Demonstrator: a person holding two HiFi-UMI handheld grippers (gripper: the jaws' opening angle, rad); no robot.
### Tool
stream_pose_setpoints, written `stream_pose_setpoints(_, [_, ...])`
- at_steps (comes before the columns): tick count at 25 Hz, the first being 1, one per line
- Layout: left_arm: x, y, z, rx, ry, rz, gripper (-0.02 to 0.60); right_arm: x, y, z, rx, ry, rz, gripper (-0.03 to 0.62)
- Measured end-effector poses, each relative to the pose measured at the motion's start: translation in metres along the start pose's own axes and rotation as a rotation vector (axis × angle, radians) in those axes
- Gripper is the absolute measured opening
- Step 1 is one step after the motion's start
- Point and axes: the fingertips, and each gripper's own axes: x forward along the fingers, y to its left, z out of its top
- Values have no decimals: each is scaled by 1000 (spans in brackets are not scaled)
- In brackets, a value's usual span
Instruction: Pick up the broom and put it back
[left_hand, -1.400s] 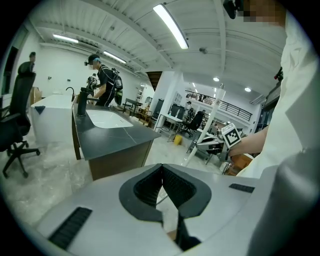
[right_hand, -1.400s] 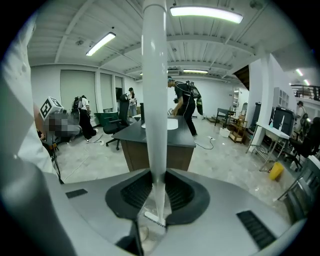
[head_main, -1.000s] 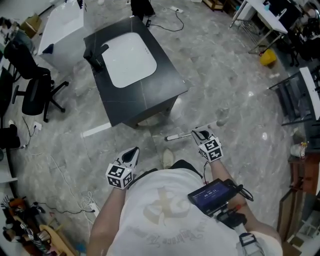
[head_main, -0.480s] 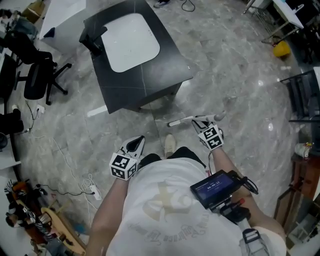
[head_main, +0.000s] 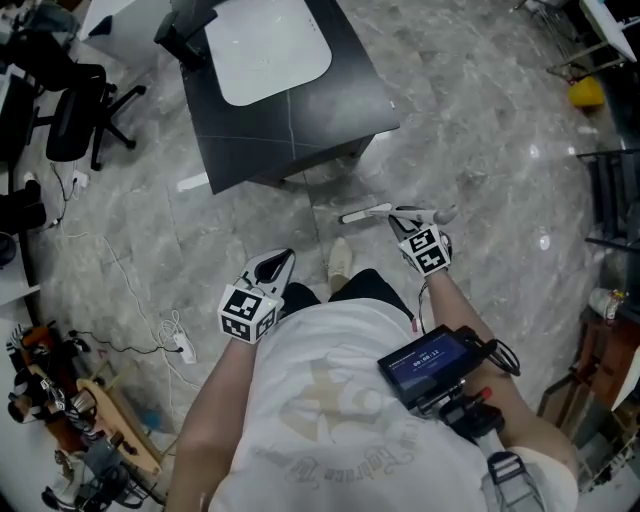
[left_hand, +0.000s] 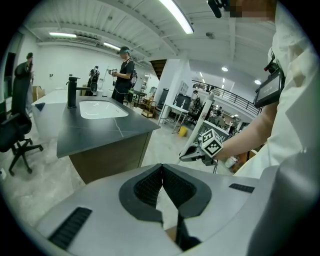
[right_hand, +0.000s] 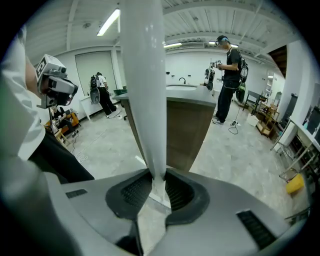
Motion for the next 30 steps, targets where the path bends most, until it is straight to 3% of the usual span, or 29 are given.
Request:
stream_pose_setpoints(15, [0, -3, -32, -93, 29, 27, 12, 40, 7, -36, -30, 122, 45, 94])
stream_pose_setpoints(30, [-7, 2, -48, -158, 31, 61, 12, 74, 9, -47, -61, 205, 49, 94])
